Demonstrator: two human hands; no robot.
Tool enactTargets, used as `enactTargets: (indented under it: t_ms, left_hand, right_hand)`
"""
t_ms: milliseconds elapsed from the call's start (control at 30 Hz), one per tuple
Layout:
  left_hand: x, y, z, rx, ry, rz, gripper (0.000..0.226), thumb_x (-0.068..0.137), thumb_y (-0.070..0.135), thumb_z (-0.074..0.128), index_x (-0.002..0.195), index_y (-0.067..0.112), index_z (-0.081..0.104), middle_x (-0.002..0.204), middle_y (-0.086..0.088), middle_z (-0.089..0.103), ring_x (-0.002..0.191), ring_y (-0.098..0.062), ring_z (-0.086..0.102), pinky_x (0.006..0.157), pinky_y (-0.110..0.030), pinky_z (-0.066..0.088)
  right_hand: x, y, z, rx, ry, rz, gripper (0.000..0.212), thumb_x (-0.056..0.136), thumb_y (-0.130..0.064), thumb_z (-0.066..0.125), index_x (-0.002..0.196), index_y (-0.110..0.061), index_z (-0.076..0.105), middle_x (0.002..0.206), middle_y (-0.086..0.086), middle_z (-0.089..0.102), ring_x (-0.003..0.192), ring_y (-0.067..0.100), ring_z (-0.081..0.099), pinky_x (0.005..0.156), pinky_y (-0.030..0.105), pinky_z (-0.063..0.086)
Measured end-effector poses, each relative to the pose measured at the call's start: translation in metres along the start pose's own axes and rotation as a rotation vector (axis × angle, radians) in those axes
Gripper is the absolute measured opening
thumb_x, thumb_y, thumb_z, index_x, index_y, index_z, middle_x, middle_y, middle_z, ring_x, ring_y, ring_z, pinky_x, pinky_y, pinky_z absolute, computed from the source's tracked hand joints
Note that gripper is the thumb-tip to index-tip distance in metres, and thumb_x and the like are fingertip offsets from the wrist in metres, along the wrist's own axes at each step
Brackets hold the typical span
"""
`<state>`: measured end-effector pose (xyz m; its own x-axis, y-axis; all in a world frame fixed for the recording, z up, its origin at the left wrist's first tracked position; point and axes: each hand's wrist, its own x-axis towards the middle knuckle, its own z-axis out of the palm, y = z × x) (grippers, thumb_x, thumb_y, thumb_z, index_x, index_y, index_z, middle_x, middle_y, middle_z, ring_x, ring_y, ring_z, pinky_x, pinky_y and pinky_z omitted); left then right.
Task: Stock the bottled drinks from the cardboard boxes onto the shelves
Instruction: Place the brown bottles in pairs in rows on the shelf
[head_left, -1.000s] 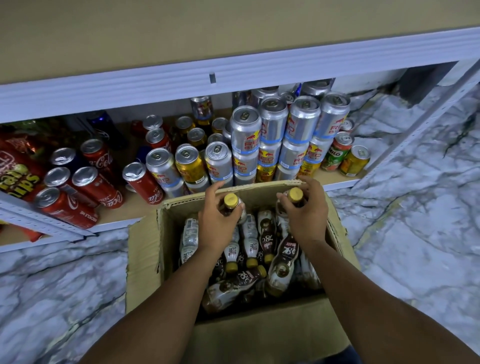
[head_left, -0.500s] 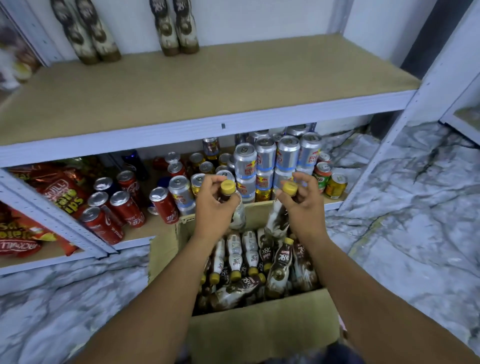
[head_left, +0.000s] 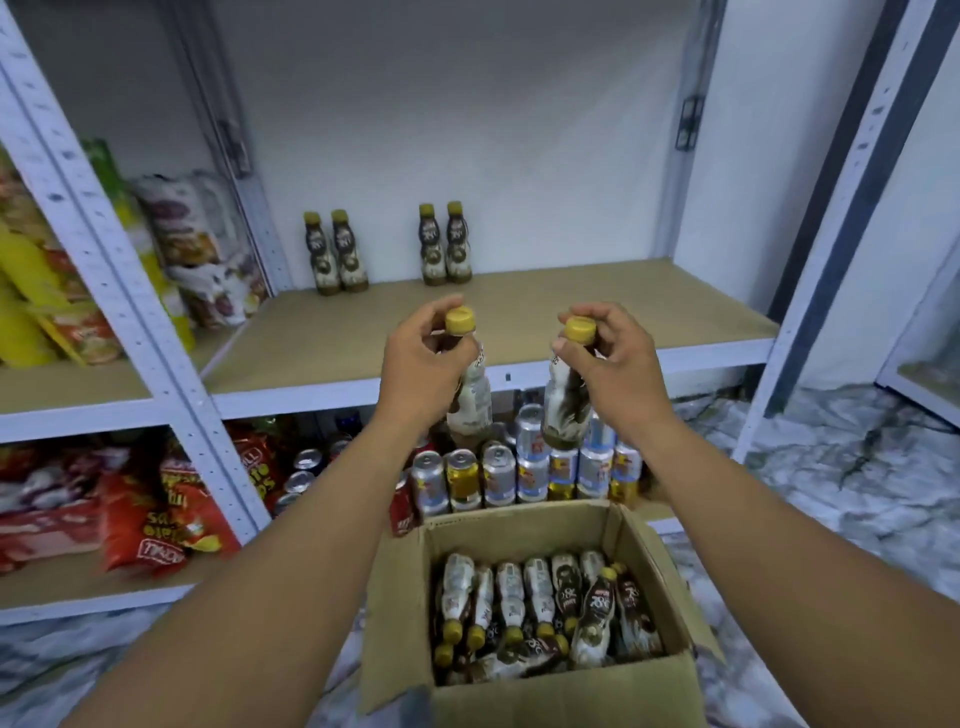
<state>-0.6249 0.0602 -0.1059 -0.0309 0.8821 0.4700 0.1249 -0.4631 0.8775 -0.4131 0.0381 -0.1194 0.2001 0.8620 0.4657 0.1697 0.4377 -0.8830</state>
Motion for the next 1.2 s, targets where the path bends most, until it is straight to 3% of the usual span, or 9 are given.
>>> enactTargets:
  t_ms: [167, 400, 533, 700, 833, 1067, 1200]
  left_hand:
    - [0.026, 0.041, -0.012, -0.003, -0.013, 0.046, 0.043, 0.088, 0.000, 0.073, 0.120, 0.029, 0.068, 0.116, -0.001, 0.071, 0.099, -0.016, 0.068, 0.093, -0.037, 0.060]
    - [0.071, 0.057, -0.013, 0.049, 0.024, 0.058, 0.040, 0.090, 0.003, 0.071, 0.125, 0.023, 0.067, 0.117, 0.003, 0.069, 0.099, -0.012, 0.065, 0.095, -0.034, 0.057]
    - [0.102, 0.040, -0.003, 0.082, 0.029, 0.037, 0.042, 0.088, 0.003, 0.071, 0.127, 0.020, 0.068, 0.114, 0.006, 0.069, 0.096, -0.005, 0.065, 0.095, -0.032, 0.057]
    - [0.137, 0.008, 0.017, 0.114, 0.025, 0.010, 0.044, 0.086, 0.005, 0.072, 0.127, 0.022, 0.069, 0.115, 0.006, 0.069, 0.100, -0.010, 0.066, 0.097, -0.035, 0.057]
    - [0.160, -0.021, 0.033, 0.125, 0.009, -0.008, 0.045, 0.085, 0.006, 0.074, 0.126, 0.024, 0.070, 0.119, 0.006, 0.070, 0.108, -0.010, 0.066, 0.101, -0.037, 0.055]
    - [0.188, -0.056, 0.049, 0.127, -0.040, -0.012, 0.044, 0.085, 0.005, 0.074, 0.124, 0.026, 0.069, 0.112, 0.007, 0.070, 0.093, -0.008, 0.067, 0.097, -0.035, 0.057]
    - [0.195, -0.065, 0.052, 0.098, -0.059, -0.004, 0.043, 0.087, 0.005, 0.072, 0.125, 0.026, 0.068, 0.115, 0.003, 0.070, 0.096, -0.012, 0.068, 0.099, -0.038, 0.057]
  right_hand:
    - [0.029, -0.044, 0.008, -0.011, -0.017, -0.067, 0.030, 0.089, -0.006, 0.075, 0.111, -0.022, 0.063, 0.115, 0.002, 0.072, 0.103, 0.010, 0.066, 0.093, 0.024, 0.053]
    - [0.077, -0.054, 0.020, -0.045, -0.026, -0.074, 0.031, 0.091, -0.011, 0.075, 0.118, -0.020, 0.063, 0.117, -0.002, 0.071, 0.108, 0.012, 0.066, 0.099, 0.031, 0.053]
    - [0.110, -0.040, 0.024, -0.049, -0.021, -0.046, 0.031, 0.091, -0.011, 0.075, 0.117, -0.023, 0.064, 0.117, -0.003, 0.071, 0.109, 0.011, 0.066, 0.102, 0.034, 0.053]
    - [0.148, -0.013, 0.027, -0.063, -0.042, -0.016, 0.028, 0.090, -0.011, 0.075, 0.109, -0.029, 0.065, 0.118, -0.002, 0.070, 0.110, 0.014, 0.066, 0.103, 0.037, 0.053]
    - [0.173, 0.014, 0.024, -0.094, -0.072, 0.014, 0.026, 0.093, -0.012, 0.073, 0.110, -0.030, 0.064, 0.119, -0.001, 0.069, 0.110, 0.015, 0.066, 0.102, 0.034, 0.053]
    - [0.203, 0.050, 0.024, -0.111, -0.103, 0.039, 0.025, 0.095, -0.010, 0.070, 0.114, -0.025, 0.063, 0.122, 0.001, 0.068, 0.111, 0.016, 0.066, 0.094, 0.021, 0.052]
    - [0.211, 0.060, 0.025, -0.117, -0.127, 0.004, 0.023, 0.096, -0.013, 0.069, 0.115, -0.026, 0.064, 0.123, 0.001, 0.068, 0.104, 0.015, 0.066, 0.095, 0.027, 0.052]
